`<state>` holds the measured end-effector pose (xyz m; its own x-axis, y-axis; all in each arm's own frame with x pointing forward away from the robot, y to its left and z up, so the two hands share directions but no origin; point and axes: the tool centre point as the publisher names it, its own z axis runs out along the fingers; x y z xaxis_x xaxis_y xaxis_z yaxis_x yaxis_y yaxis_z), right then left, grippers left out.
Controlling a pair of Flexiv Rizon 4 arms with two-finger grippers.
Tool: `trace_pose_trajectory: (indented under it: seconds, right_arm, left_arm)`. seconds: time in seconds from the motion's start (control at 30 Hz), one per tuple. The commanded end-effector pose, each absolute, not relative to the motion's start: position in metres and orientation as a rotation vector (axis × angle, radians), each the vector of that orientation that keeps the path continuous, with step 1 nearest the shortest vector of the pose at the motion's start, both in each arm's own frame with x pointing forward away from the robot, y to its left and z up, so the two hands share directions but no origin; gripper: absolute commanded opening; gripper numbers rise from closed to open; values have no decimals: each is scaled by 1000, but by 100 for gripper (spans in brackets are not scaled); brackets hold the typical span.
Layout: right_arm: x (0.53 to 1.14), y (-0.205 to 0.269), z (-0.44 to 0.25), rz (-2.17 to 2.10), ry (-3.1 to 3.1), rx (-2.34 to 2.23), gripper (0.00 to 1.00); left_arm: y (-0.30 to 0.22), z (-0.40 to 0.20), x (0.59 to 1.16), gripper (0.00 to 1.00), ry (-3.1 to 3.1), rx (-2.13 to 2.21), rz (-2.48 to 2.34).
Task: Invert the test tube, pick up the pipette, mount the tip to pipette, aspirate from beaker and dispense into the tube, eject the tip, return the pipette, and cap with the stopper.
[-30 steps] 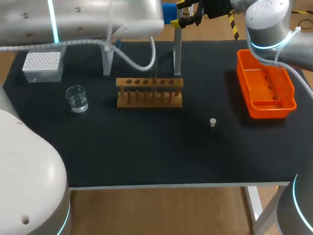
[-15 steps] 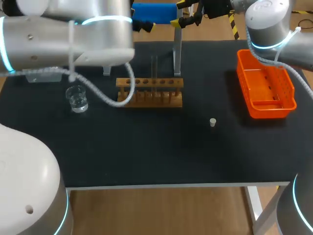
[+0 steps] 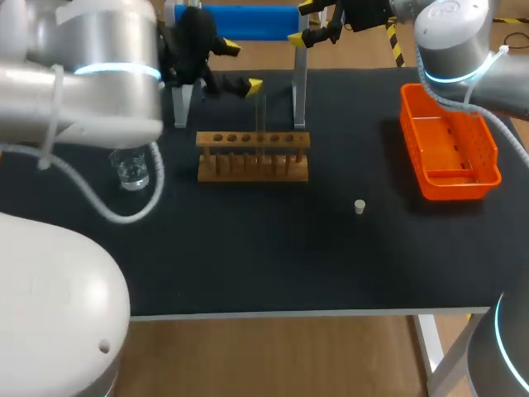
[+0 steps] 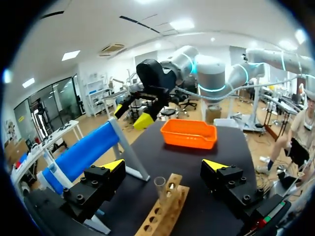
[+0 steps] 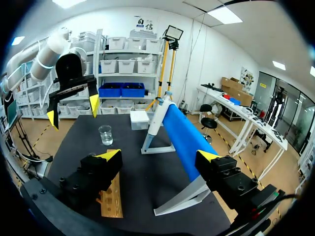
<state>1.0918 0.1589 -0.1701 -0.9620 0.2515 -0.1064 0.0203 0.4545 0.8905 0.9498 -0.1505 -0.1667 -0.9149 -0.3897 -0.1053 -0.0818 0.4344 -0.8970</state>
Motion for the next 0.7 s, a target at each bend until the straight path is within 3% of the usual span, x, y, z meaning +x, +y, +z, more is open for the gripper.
trace_pose_trajectory:
  seconds: [0.03,0.7]
  right_arm:
    - [1093,158,-169,1511,2489,235,100]
    - [1093,158,-169,1511,2489,235,100]
  left_arm:
    - [-152,-180,954,100,2423,-339,-1584]
    - [-176,-230,970,100,2523,-289,-1547]
